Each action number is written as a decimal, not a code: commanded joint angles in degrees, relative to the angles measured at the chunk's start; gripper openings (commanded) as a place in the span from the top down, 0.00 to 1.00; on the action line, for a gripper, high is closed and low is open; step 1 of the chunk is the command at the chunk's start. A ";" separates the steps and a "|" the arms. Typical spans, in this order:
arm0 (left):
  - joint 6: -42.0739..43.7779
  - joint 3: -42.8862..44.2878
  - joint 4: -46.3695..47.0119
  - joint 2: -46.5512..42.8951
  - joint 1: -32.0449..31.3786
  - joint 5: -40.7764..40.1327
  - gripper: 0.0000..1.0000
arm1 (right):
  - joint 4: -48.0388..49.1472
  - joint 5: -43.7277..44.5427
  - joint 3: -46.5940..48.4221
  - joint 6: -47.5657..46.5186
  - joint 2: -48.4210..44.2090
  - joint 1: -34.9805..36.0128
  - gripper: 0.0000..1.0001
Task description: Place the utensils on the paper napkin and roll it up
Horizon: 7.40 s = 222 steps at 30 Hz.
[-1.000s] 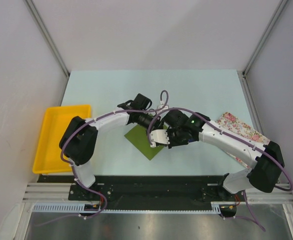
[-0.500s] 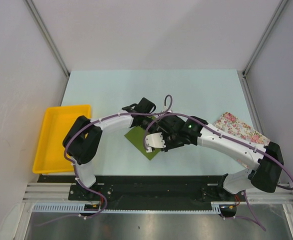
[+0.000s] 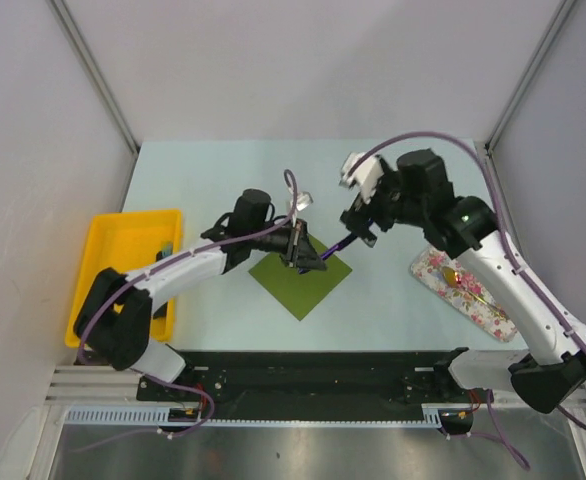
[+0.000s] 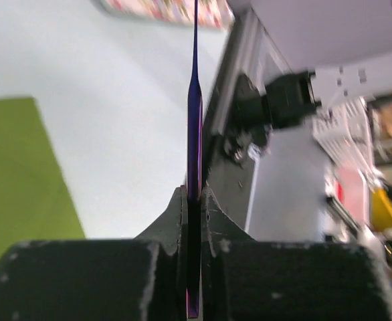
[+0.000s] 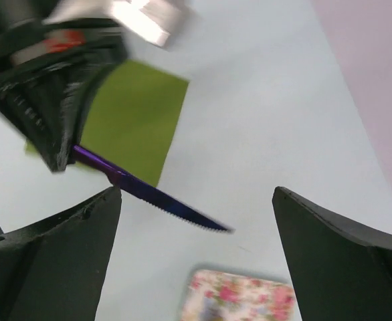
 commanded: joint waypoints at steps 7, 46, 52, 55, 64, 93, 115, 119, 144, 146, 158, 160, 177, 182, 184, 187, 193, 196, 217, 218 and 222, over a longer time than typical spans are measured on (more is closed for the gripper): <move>-11.22 -5.92 16.95 -15.32 1.84 -22.39 0.96 | 20.56 -14.14 -5.97 43.30 -1.52 -14.09 0.00; -20.90 -16.57 32.19 -9.54 -0.18 -44.55 1.00 | 38.69 1.14 -9.59 88.85 20.80 -2.14 0.57; -21.51 -16.65 32.81 -9.10 -0.18 -44.20 1.00 | 37.89 2.99 -8.88 89.73 22.21 -1.35 0.70; -21.34 -16.65 32.19 -9.37 -0.18 -44.99 1.00 | 37.01 3.17 -9.06 90.34 22.30 -1.08 0.71; -21.60 -16.48 31.66 -9.02 -0.09 -45.78 1.00 | 37.01 2.47 -10.55 91.93 22.04 -0.03 0.68; -15.90 -15.51 16.83 -15.94 9.13 -38.49 0.01 | 33.15 1.50 -4.58 73.68 23.53 0.58 1.00; 8.01 -4.61 -8.95 -23.25 24.70 -42.44 0.00 | 23.04 13.81 -3.26 72.77 35.47 5.68 1.00; 8.02 -4.26 -8.68 -23.34 24.78 -42.44 0.00 | 21.46 13.71 -1.50 74.44 37.85 5.16 1.00; 5.47 -5.76 -7.01 -22.55 26.19 -44.46 0.00 | 20.05 15.04 1.40 74.53 44.09 3.57 1.00; 5.47 -5.76 -7.01 -22.38 26.28 -44.64 0.00 | 20.05 15.12 1.23 74.53 44.27 3.49 0.99; 5.82 -5.14 -7.18 -21.50 27.24 -44.99 0.00 | 20.14 13.63 0.61 75.05 45.50 2.79 0.87; 5.73 -5.05 -7.27 -21.41 27.42 -45.08 0.00 | 20.22 13.28 0.43 75.32 45.59 2.70 0.85; 5.64 -4.26 -8.77 -21.06 28.04 -44.55 0.00 | 20.13 10.91 -0.10 76.38 42.34 1.55 0.61; 7.31 -3.21 -8.76 -20.79 28.04 -42.36 0.00 | 21.01 9.76 -0.36 72.52 36.81 -0.02 0.48; 9.41 -2.42 -9.38 -20.53 28.04 -40.25 0.00 | 21.45 4.77 -0.36 69.27 34.79 -2.47 0.40; 13.54 -0.49 -10.52 -19.57 28.04 -34.72 0.00 | 22.42 -1.56 0.78 63.91 31.71 -6.60 0.27; 17.94 1.01 -7.89 -17.37 27.95 -25.77 0.00 | 20.68 -20.19 1.40 47.50 27.75 -16.27 0.00; 21.11 3.90 -7.97 -14.48 27.77 -18.13 0.00 | 14.55 -28.11 1.31 37.23 25.82 -23.57 0.00; 30.16 10.50 -11.31 -6.03 18.72 -12.38 0.06 | -23.56 -7.14 -14.31 -30.50 17.29 -65.86 0.34; 30.60 10.68 -12.10 -6.12 18.72 -12.29 0.06 | -22.24 -6.16 -15.72 -30.59 16.85 -65.60 0.36; 31.40 10.07 -12.46 -6.64 18.72 -12.03 0.06 | -15.57 -0.18 -21.35 -29.98 16.50 -64.10 0.41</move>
